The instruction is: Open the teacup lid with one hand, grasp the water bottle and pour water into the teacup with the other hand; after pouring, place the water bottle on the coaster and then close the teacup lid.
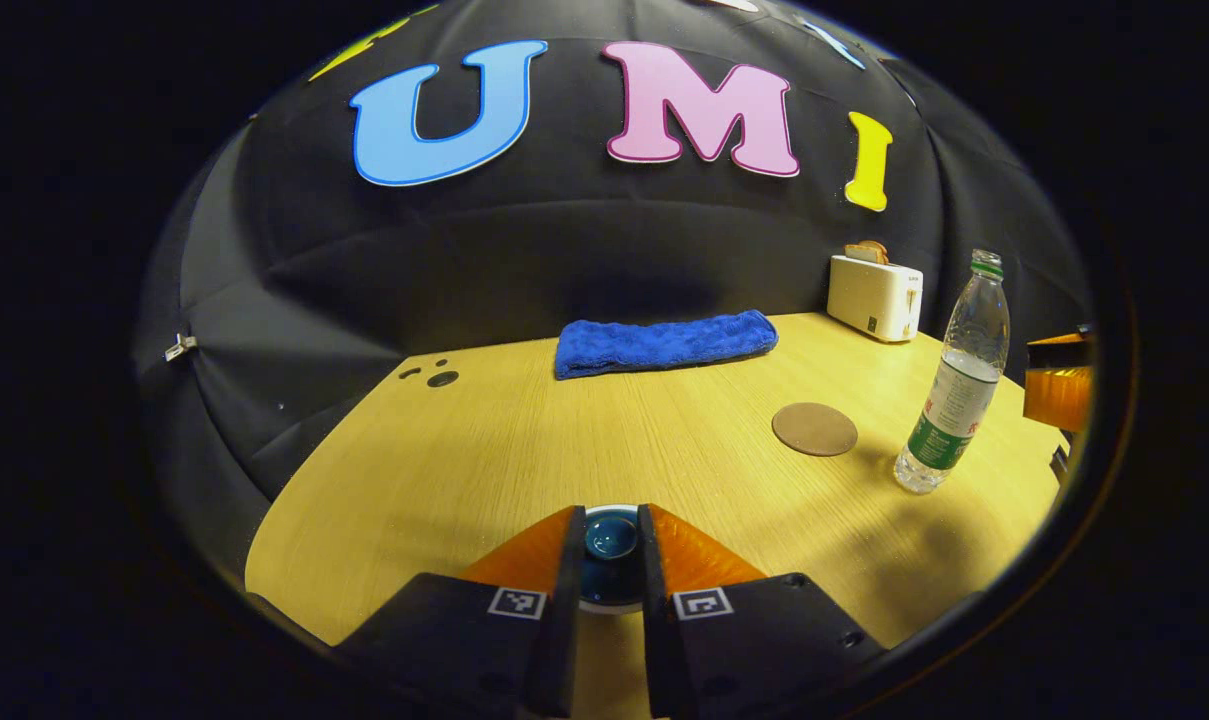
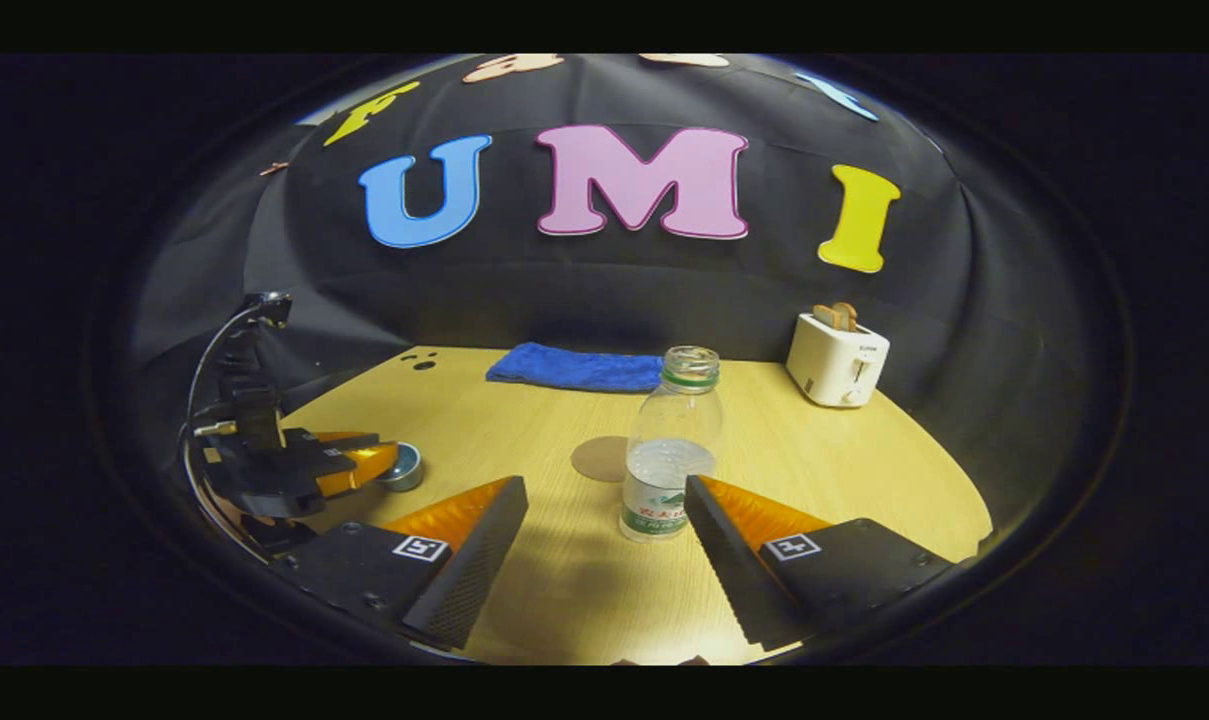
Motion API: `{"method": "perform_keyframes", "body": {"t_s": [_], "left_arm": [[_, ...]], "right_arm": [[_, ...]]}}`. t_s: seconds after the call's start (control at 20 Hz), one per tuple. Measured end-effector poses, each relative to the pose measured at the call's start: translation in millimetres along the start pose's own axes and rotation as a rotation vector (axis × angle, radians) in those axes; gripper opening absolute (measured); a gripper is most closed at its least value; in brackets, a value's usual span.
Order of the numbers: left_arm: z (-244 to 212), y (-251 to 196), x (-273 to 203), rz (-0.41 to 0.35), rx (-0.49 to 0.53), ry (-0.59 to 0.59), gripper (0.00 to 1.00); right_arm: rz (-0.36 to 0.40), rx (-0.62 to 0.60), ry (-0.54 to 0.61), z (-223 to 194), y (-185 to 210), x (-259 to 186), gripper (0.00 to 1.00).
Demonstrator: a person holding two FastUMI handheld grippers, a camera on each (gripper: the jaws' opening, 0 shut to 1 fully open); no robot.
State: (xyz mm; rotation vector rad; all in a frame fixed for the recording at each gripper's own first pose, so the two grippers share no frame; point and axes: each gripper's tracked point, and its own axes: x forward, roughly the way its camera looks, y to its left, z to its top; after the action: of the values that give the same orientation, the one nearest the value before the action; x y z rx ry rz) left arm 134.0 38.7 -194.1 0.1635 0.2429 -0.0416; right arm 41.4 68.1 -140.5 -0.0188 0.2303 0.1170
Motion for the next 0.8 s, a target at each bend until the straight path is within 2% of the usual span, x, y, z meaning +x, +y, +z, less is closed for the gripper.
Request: {"method": "perform_keyframes", "body": {"t_s": [0.1, 0.15, 0.2, 0.5, 0.8], "left_arm": [[1, 0, 1, 0.007, 0.004, -0.006, 0.28], [2, 0, 1, 0.008, 0.005, -0.01, 0.22], [2, 0, 0, 0.005, 0.004, -0.013, 0.25], [18, 4, -16, -0.031, -0.009, -0.051, 0.24], [15, 17, -29, -0.021, -0.002, -0.035, 0.24]], "right_arm": [[-0.017, 0.005, -0.004, -1, -3, 5, 0.98], [-0.029, 0.014, -0.004, -2, -6, 7, 0.98], [-0.041, 0.026, -0.005, -3, -8, 10, 0.98], [-0.123, 0.047, -0.018, -4, -24, 25, 0.98], [-0.197, 0.071, -0.06, 1, -34, 51, 0.98]]}}
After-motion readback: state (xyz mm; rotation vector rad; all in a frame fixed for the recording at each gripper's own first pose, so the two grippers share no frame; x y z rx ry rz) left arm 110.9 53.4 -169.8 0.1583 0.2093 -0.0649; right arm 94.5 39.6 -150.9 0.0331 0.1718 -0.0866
